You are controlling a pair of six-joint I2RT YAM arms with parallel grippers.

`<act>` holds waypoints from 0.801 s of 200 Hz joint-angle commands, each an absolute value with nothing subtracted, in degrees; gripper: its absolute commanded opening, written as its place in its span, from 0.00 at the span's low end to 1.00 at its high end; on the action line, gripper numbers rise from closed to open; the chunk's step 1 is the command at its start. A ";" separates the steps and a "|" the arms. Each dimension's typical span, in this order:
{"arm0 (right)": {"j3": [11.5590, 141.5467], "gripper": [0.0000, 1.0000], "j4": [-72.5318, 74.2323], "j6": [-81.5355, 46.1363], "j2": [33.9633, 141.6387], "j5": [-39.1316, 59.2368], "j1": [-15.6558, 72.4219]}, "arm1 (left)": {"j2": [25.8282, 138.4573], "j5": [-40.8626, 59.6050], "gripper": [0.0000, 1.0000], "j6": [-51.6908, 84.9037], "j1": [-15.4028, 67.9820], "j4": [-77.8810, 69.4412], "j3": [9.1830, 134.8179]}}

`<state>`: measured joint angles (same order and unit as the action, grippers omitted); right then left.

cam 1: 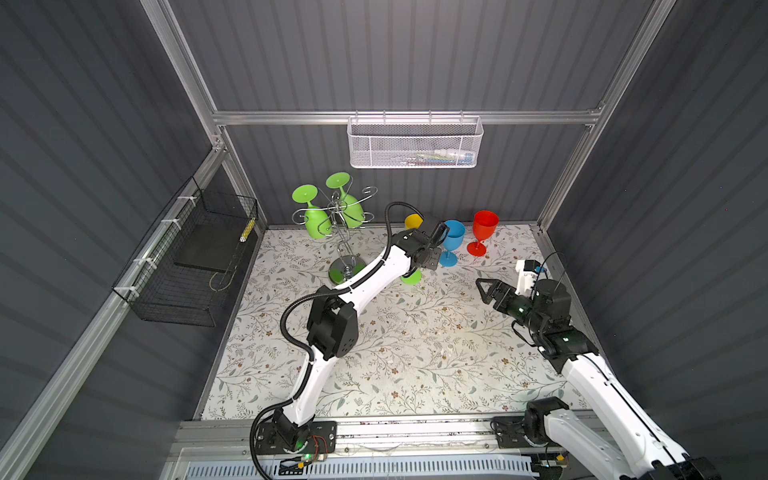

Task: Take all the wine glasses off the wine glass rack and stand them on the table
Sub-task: 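Lower the green glass upright beside the yellow glass with the left gripper while right withdraws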

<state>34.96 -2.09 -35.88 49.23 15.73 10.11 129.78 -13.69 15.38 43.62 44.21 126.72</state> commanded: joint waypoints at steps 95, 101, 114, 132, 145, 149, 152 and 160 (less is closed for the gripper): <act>34.02 0.88 -0.09 -34.89 49.94 16.26 10.46 | 134.46 -9.89 0.01 13.33 40.43 47.51 134.61; 34.01 0.87 -0.07 -34.89 49.92 16.26 10.46 | 134.56 -9.89 0.01 13.29 40.20 47.55 134.78; 34.01 0.87 -0.09 -34.81 49.94 16.18 10.46 | 134.65 -9.70 0.02 13.27 39.87 47.54 134.98; 34.06 0.87 -0.09 -34.80 50.03 16.26 10.46 | 134.82 -9.49 0.02 13.19 39.47 47.81 135.44; 34.01 0.87 -0.09 -34.82 50.01 16.20 10.46 | 135.07 -9.24 0.02 13.14 39.30 48.12 135.94; 34.06 0.87 -0.09 -34.81 50.02 16.17 10.46 | 135.16 -9.29 0.03 13.03 39.28 48.30 136.11; 34.02 0.87 -0.09 -34.80 50.08 16.17 10.46 | 135.19 -9.27 0.03 13.01 39.23 48.38 136.20; 34.04 0.87 -0.09 -34.85 50.01 16.23 10.46 | 135.34 -9.13 0.04 13.01 39.20 48.45 136.42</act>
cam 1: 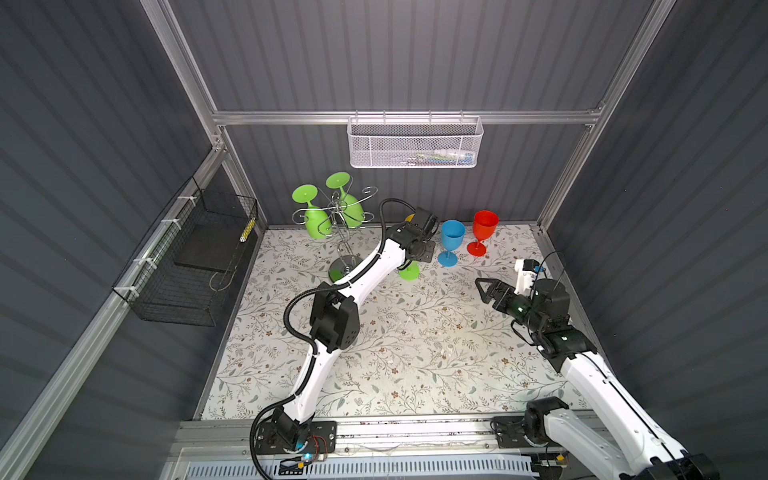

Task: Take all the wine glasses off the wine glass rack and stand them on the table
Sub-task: 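Lower the green glass upright beside the yellow glass with the left gripper while right withdraws, then release the green glass and lift the left gripper away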

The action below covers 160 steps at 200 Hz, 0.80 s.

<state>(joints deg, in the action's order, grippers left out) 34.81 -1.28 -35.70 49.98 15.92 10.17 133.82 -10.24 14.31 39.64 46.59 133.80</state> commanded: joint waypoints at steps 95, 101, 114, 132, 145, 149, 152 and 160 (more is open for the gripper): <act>34.08 0.87 0.00 -34.80 49.93 16.37 10.46 | 136.15 -8.67 0.24 13.35 39.02 49.11 137.20; 34.01 0.87 0.00 -34.80 49.86 16.43 10.46 | 136.14 -8.50 0.26 13.36 39.02 49.02 137.20; 34.06 0.87 -0.08 -34.77 49.78 16.43 10.46 | 136.15 -8.47 0.30 13.42 39.02 49.20 137.53; 34.10 0.87 -0.09 -34.72 49.64 16.44 10.49 | 136.01 -8.79 0.36 13.40 39.02 49.28 137.85; 34.11 0.87 -0.15 -34.72 49.57 16.52 10.46 | 135.81 -8.89 0.43 13.36 39.02 49.37 138.13; 34.12 0.87 -0.16 -34.72 49.49 16.52 10.46 | 135.72 -8.94 0.46 13.36 39.02 49.33 138.29; 34.10 0.87 -0.17 -34.72 49.48 16.52 10.46 | 135.70 -8.97 0.47 13.32 39.01 49.46 138.41; 34.12 0.87 -0.18 -34.72 49.48 16.52 10.47 | 135.54 -9.11 0.52 13.27 38.99 49.56 138.80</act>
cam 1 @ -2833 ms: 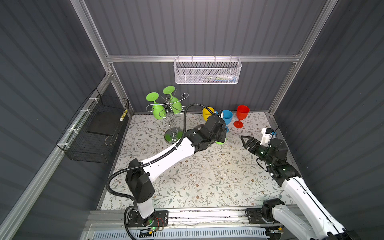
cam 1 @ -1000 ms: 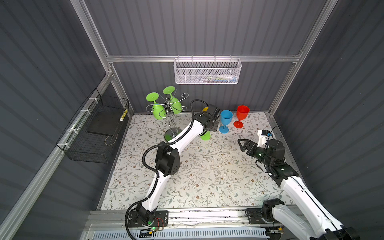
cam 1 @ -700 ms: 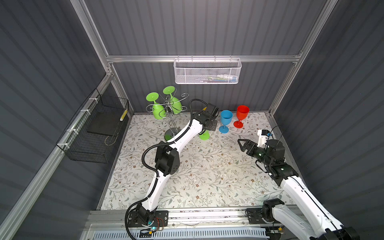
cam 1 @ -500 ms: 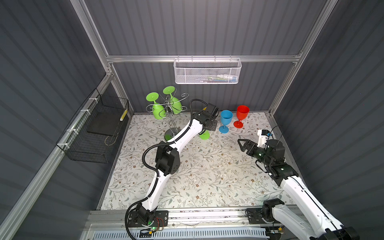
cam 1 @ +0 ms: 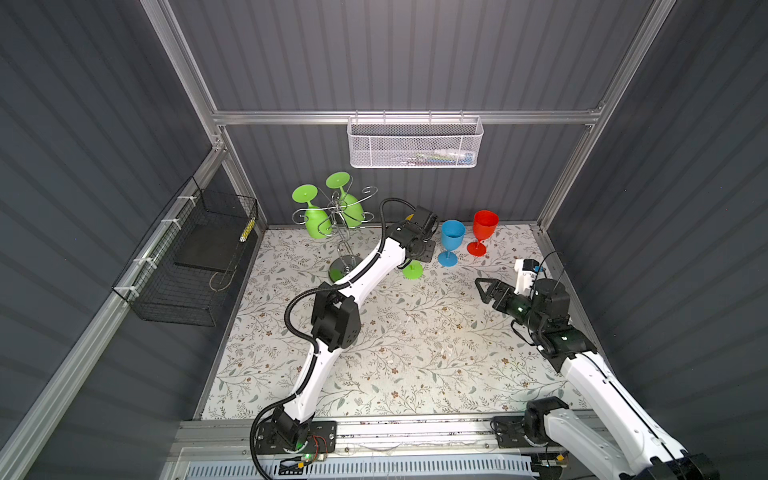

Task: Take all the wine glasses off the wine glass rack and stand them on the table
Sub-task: 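Release the green glass and lift the left gripper away, then reach both grippers toward the remaining green glasses on the rack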

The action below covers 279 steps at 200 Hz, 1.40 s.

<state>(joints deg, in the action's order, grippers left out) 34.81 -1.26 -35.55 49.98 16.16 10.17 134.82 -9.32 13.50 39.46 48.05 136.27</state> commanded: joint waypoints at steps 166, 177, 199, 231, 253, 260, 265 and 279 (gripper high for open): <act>34.24 0.92 -1.05 -33.84 47.77 15.31 10.63 | 123.93 -6.96 1.00 10.84 42.76 48.27 140.76; 34.19 0.92 -0.90 -33.76 47.64 15.29 10.77 | 122.97 -7.00 1.00 10.56 43.40 48.73 140.97; 34.15 0.92 -0.88 -33.75 47.56 15.29 10.81 | 120.74 -6.94 1.00 10.20 44.66 49.36 140.75; 34.02 0.92 -0.87 -33.77 46.57 15.16 10.99 | 115.94 -7.00 0.99 9.41 45.26 51.22 141.04; 33.75 0.92 -0.44 -33.75 45.71 15.03 11.16 | 112.91 -8.55 0.99 8.53 44.64 54.22 142.77; 33.66 0.92 -0.23 -33.70 45.69 15.27 11.24 | 112.20 -9.02 0.99 8.50 43.97 55.34 143.60; 33.66 0.92 -0.03 -33.66 45.78 15.45 11.39 | 111.79 -9.05 0.99 8.60 43.28 55.98 143.93; 33.89 0.92 0.39 -33.28 46.20 15.86 11.98 | 109.98 -9.14 0.99 9.04 41.03 56.98 143.81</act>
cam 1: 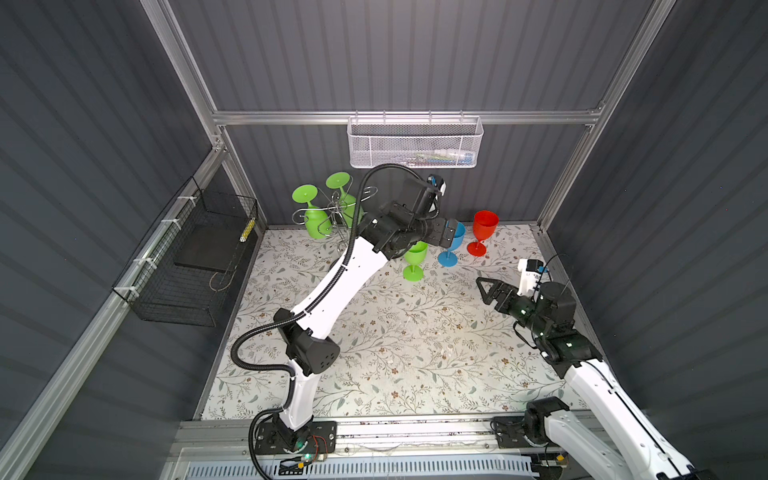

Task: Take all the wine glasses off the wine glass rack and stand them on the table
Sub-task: 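Reach both grippers toward the remaining green glasses on the rack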

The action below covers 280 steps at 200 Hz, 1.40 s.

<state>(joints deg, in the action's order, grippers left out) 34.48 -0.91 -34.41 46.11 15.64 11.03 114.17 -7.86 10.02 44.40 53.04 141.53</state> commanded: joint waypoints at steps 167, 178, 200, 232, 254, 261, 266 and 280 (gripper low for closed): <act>47.09 0.89 8.83 -14.00 61.94 7.01 41.81 | 102.09 -12.03 0.94 18.52 13.62 62.83 135.56; 50.20 0.89 9.72 -13.64 65.96 6.54 42.09 | 101.50 -13.40 0.94 18.29 13.54 63.44 135.02; 58.18 0.88 10.28 -12.51 73.46 5.97 42.49 | 98.89 -14.37 0.96 17.72 13.10 62.32 130.67; 71.85 0.87 8.57 -11.69 85.08 5.99 42.68 | 96.02 -15.10 0.96 17.45 12.44 61.29 125.48; 80.41 0.87 7.39 -10.52 92.32 6.88 42.90 | 93.85 -14.53 0.96 16.79 12.24 59.91 122.48; 82.86 0.87 6.90 -10.08 94.43 6.98 42.96 | 93.01 -14.46 0.97 16.79 12.22 59.53 121.55; 84.36 0.87 6.77 -9.75 95.70 7.21 43.00 | 92.52 -14.28 0.96 16.71 12.22 59.27 121.02; 87.69 0.87 6.90 -9.28 98.79 8.13 43.00 | 91.50 -13.90 0.96 16.65 12.22 59.32 120.05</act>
<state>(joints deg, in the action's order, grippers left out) 82.54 7.55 -11.38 94.48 6.79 42.61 94.28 -14.13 18.00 12.64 60.36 121.71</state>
